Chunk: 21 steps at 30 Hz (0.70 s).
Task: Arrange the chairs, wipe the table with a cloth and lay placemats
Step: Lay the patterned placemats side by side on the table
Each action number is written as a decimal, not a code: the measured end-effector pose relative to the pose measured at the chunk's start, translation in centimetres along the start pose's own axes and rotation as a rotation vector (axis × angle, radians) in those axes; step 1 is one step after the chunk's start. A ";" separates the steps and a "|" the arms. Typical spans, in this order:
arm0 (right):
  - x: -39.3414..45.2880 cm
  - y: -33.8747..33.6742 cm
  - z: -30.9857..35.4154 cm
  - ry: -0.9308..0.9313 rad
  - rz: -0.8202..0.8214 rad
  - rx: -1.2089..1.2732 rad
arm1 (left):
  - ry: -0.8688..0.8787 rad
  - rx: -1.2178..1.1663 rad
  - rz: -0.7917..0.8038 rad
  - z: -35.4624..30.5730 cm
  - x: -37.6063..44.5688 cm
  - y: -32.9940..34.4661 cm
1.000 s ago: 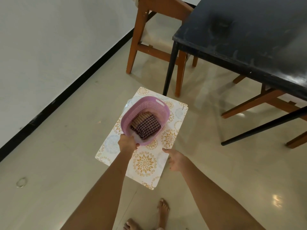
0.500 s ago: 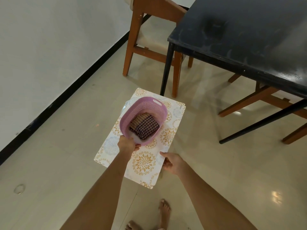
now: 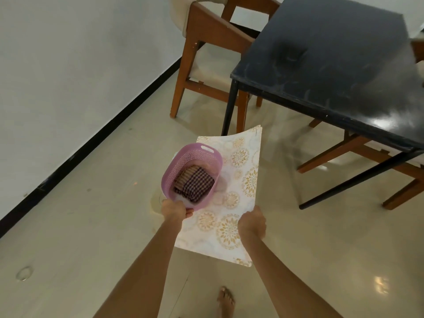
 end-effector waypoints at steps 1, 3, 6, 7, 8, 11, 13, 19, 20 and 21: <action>-0.1 -1.3 0.9 -0.055 -0.069 -0.047 | -0.013 -0.003 -0.008 -0.1 -0.3 0.0; -0.3 -3.4 2.7 -0.169 -0.173 -0.087 | -0.029 -0.028 -0.014 -0.1 -0.8 0.3; -0.4 -6.2 5.3 -0.315 -0.282 -0.147 | -0.067 -0.050 0.010 0.5 -1.0 1.0; -0.4 -6.9 6.2 -0.353 -0.302 -0.167 | -0.079 -0.050 0.021 0.6 -1.1 1.3; -0.5 -7.6 7.1 -0.384 -0.322 -0.183 | -0.079 -0.054 0.026 0.7 -1.1 1.6; -0.9 -9.2 9.3 -0.455 -0.365 -0.223 | -0.080 -0.049 0.035 0.6 -1.2 2.2; -1.1 -9.9 10.3 -0.482 -0.363 -0.283 | -0.086 -0.079 0.055 0.7 -0.8 2.9; -2.8 -12.3 12.7 -0.564 -0.326 -0.412 | -0.166 -0.132 0.186 1.1 -1.9 4.1; -3.1 -12.8 13.2 -0.570 -0.318 -0.435 | -0.178 -0.133 0.196 1.3 -1.8 4.1; -3.5 -13.4 13.7 -0.571 -0.314 -0.461 | -0.192 -0.139 0.198 1.4 -2.1 4.1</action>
Point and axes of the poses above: each hand's wrist, its own x-axis towards the middle knuckle, its own y-axis out of the palm, z = x × y, the point moved 8 cm from there along x, towards the middle knuckle, and after that the axes turned 6 degrees about x, right-handed, at the moved point
